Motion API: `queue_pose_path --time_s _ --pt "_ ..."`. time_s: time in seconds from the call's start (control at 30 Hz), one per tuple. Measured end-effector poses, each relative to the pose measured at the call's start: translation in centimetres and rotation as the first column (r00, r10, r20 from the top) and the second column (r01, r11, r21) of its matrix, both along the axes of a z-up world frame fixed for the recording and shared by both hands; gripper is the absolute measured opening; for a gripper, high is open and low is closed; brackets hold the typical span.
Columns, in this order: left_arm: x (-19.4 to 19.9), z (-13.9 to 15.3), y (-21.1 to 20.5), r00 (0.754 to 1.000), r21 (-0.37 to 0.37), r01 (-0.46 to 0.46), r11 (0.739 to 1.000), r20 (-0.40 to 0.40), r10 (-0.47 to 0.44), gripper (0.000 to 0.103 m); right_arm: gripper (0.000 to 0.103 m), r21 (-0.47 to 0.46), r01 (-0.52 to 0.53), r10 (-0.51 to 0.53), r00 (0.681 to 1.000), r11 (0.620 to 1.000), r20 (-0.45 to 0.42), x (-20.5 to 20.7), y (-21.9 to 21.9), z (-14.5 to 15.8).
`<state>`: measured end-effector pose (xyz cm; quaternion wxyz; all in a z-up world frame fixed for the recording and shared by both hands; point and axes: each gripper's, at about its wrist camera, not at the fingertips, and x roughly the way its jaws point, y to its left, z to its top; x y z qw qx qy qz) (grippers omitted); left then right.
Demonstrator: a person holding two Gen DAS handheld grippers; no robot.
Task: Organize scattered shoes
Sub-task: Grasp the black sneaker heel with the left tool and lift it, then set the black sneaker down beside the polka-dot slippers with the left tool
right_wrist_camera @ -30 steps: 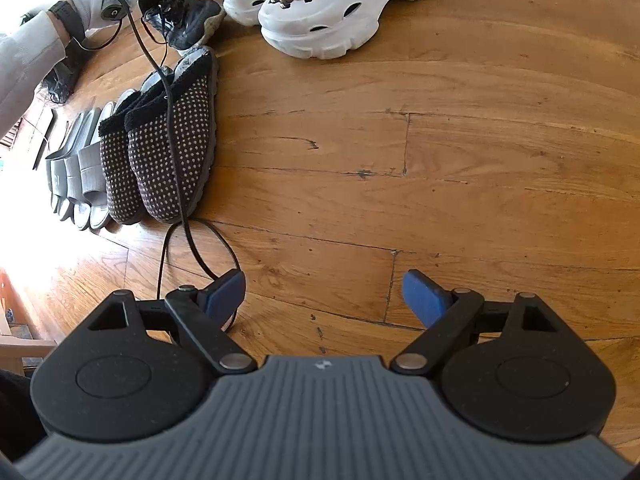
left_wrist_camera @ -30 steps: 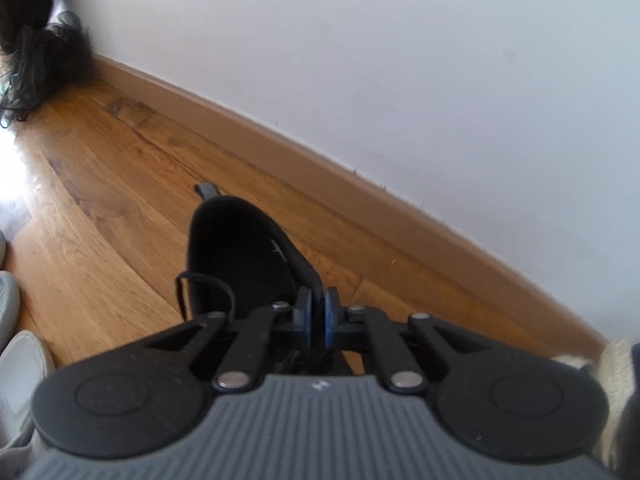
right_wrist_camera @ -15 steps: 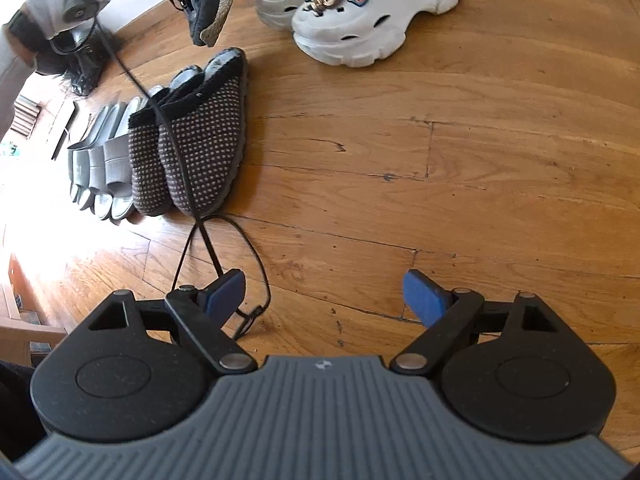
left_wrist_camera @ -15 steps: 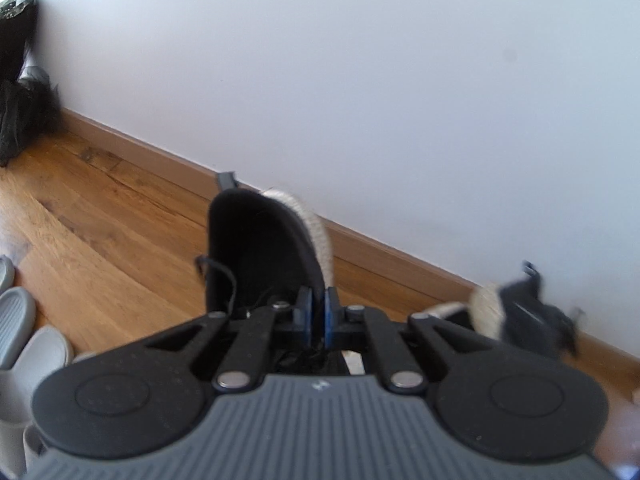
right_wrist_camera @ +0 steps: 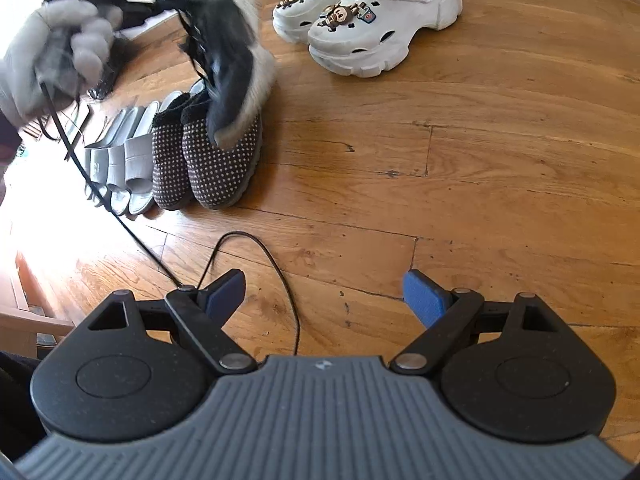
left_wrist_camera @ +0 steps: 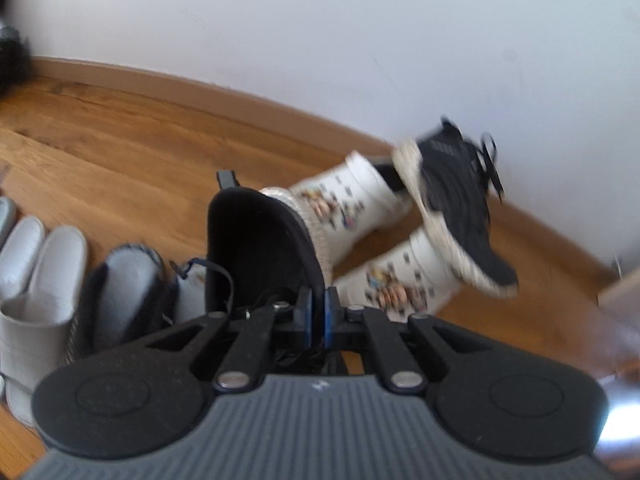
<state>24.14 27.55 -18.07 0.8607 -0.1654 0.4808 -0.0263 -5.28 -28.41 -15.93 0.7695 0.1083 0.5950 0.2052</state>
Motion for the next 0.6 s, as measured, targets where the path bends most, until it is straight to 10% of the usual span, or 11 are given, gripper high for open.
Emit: queue_pose_path --time_s 0.47,0.6 --pt "-1.0 -4.7 -2.4 0.995 -0.042 0.098 0.994 -0.028 -0.099 0.007 0.087 -0.025 -0.020 0.020 1.000 0.999 -0.022 -0.7 -0.2 -1.1" --pt "-1.0 -4.7 -1.8 0.994 -0.060 0.106 0.993 -0.005 -0.106 0.036 0.087 -0.056 -0.059 0.061 0.998 0.997 0.024 -0.7 0.6 -1.0"
